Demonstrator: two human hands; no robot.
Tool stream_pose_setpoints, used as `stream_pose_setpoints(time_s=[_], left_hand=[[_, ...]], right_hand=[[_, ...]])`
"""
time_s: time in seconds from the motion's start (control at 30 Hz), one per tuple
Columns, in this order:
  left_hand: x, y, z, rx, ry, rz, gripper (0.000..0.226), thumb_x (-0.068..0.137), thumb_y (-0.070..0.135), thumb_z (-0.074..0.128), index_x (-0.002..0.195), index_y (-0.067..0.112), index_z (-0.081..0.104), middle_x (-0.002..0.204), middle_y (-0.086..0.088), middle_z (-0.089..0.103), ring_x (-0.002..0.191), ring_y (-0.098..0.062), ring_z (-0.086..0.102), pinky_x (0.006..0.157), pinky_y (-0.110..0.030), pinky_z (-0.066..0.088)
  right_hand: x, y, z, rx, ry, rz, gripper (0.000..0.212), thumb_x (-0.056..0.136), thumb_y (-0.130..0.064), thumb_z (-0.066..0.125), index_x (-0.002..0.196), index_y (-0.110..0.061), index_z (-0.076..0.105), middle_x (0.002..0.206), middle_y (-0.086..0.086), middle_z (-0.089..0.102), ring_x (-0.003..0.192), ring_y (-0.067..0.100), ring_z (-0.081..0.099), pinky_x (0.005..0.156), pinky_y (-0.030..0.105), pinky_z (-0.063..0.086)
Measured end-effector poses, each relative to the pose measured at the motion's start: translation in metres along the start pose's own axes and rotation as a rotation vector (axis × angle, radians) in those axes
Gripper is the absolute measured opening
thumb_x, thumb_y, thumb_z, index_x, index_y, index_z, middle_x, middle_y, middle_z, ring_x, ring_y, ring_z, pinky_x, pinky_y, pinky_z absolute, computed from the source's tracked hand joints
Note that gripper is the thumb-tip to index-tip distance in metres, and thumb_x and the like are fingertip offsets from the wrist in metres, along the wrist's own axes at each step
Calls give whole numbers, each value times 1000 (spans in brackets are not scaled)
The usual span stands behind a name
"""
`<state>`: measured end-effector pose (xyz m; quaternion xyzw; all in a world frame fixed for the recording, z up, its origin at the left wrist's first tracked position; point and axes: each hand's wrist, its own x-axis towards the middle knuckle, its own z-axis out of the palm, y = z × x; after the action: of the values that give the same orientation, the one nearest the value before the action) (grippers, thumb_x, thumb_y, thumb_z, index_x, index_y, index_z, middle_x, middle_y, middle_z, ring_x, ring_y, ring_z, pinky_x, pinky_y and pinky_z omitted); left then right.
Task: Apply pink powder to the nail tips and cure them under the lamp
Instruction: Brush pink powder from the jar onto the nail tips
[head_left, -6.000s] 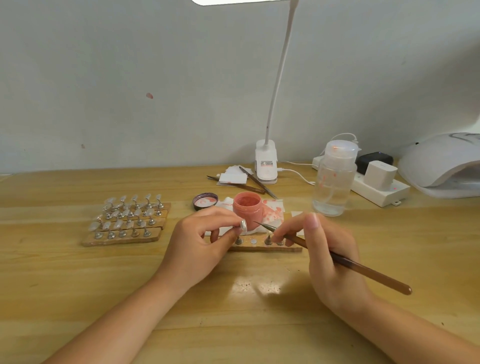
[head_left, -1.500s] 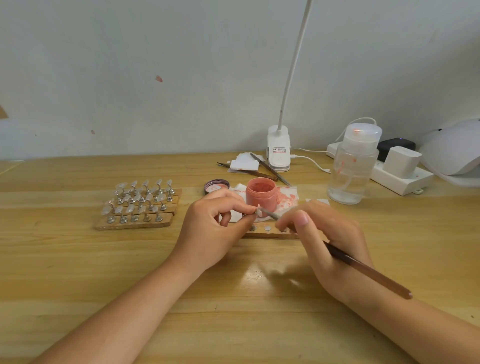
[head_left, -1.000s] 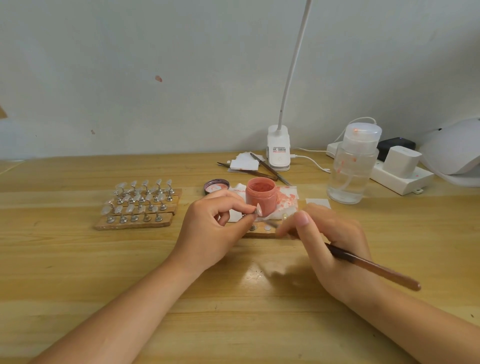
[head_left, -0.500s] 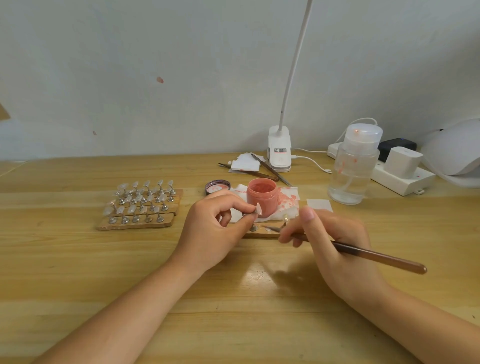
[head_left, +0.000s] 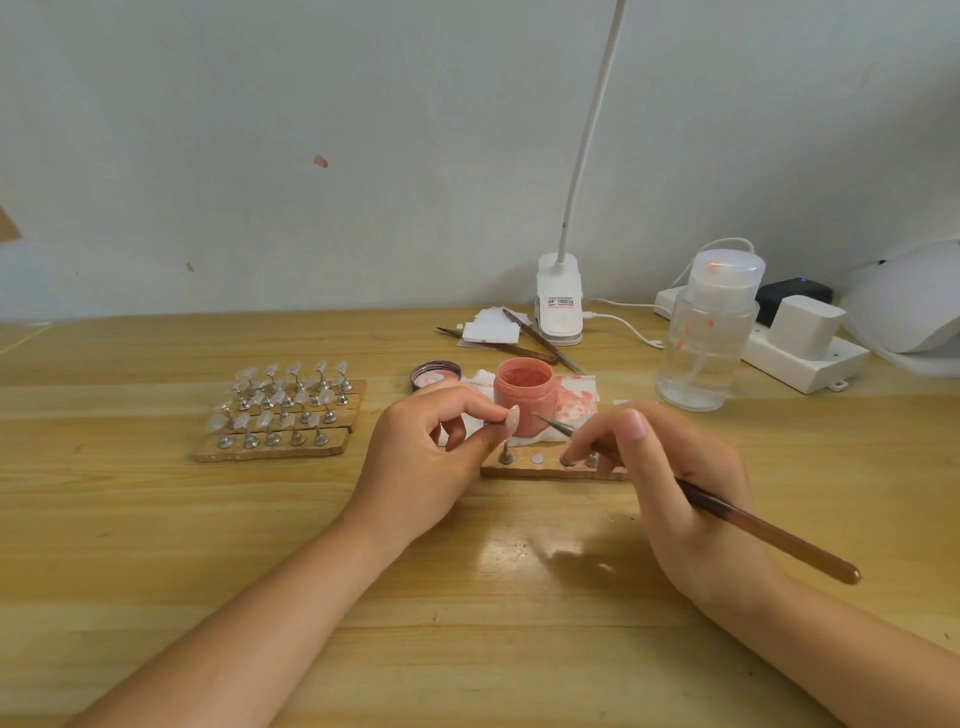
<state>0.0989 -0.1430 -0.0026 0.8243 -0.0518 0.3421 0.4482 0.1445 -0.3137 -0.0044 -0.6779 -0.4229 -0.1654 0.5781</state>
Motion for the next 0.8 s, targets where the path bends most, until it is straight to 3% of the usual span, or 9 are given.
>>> stream_pose_setpoints(time_s=[0.1, 0.2, 0.33, 0.47, 0.57, 0.67, 0.8], left_hand=[[0, 0, -1, -23, 9, -23, 11, 74, 16, 69, 73, 27, 67, 71, 17, 66, 54, -6, 46, 51, -18, 36], [0, 0, -2, -13, 7, 7, 26, 75, 3, 70, 77, 29, 68, 79, 16, 67, 55, -5, 48, 53, -11, 35], [1, 0, -2, -11, 19, -4, 25, 75, 7, 69, 78, 31, 68, 88, 6, 63, 54, -7, 45, 56, -9, 35], [1, 3, -1, -70, 31, -13, 11, 72, 21, 66, 76, 31, 68, 78, 14, 65, 52, -4, 43, 54, -9, 35], [1, 3, -3, -71, 38, -57, 18, 72, 13, 71, 74, 31, 68, 72, 25, 66, 50, -3, 44, 51, -10, 35], [0, 4, -3, -48, 41, -86, 23, 73, 10, 71, 73, 32, 67, 68, 30, 64, 49, -2, 44, 47, -9, 33], [0, 6, -4, -47, 41, -71, 19, 73, 15, 71, 72, 33, 67, 74, 28, 66, 50, -5, 45, 47, -15, 34]], right_hand=[[4, -2, 0, -35, 54, 26, 16, 86, -39, 54, 84, -27, 64, 78, -10, 67, 72, 4, 62, 64, 17, 47], [12, -4, -3, 32, 84, 54, 11, 81, -36, 65, 86, -26, 63, 83, -9, 68, 68, 4, 63, 62, 17, 49], [32, -10, -11, 90, 18, 171, 16, 79, -37, 56, 79, -21, 61, 73, -6, 70, 55, 1, 58, 49, 14, 44], [66, -2, -17, 48, -25, 286, 25, 83, -29, 61, 75, -8, 50, 66, -1, 71, 46, 8, 55, 45, 17, 44], [88, 6, -13, -38, -81, 310, 32, 80, -34, 65, 68, -7, 53, 53, 2, 66, 38, 3, 49, 42, 13, 39], [103, 15, -7, -143, -118, 310, 36, 78, -34, 71, 55, -13, 53, 39, -7, 55, 36, -4, 46, 42, 5, 33], [118, 23, 1, -366, -272, 346, 38, 74, -40, 74, 57, -12, 55, 41, -8, 52, 46, 1, 49, 49, 14, 40]])
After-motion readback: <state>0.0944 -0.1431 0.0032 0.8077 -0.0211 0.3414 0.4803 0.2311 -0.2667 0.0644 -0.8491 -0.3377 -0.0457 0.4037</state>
